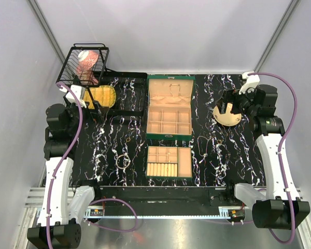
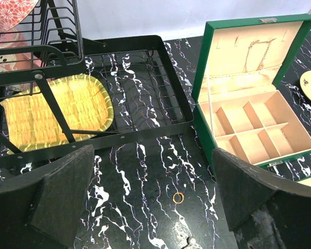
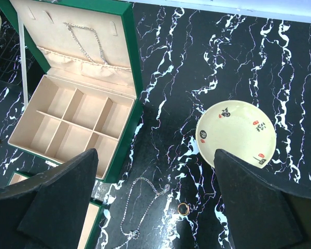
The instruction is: Organize the mixed jewelry
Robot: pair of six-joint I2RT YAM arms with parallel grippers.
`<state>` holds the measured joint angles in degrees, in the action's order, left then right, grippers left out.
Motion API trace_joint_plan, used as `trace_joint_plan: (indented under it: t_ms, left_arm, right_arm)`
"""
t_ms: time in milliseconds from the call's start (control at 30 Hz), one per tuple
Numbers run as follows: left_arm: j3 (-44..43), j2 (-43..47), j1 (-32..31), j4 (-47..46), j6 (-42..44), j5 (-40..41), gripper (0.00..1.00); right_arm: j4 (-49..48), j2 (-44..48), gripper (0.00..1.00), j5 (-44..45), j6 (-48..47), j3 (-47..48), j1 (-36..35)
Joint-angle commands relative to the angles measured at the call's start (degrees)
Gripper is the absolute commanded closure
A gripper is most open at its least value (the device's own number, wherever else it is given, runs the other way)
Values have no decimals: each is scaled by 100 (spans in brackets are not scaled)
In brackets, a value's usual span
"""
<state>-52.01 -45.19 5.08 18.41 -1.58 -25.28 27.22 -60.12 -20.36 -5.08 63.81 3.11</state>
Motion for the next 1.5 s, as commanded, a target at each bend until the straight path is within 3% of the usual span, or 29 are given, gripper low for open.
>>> trace_joint_plan:
  t_ms: [0,400,533,733,1133,1333,1467]
  left_arm:
    - [-37,45,37,-233,-70,-162,1]
    - [42,80,37,-119,115,-539,1]
    - [103,45,19,-5,440,-1346,1]
    - [165,-42,19,215,817,-1761,1]
    - [261,-165,19,356,976,-1972,1]
    - [288,-288,19,347,1020,-1841,1]
    - [314,-359,19,338,1107,-1718,1]
  right_arm:
    - [-191,88,0,-117,16,17,23]
    - [133,97,0,-364,-273,70,23]
    - [477,44,0,-250,-765,-18,23]
    - [820,-254,0,-240,-1836,-378,23]
    - [1206,-1045,14,-548,-3393,-1353,-48]
    - [1154,-967,18,-548,-3956,-1951,-276]
    - [1119,-870,19,-391,-4053,-2153,-847]
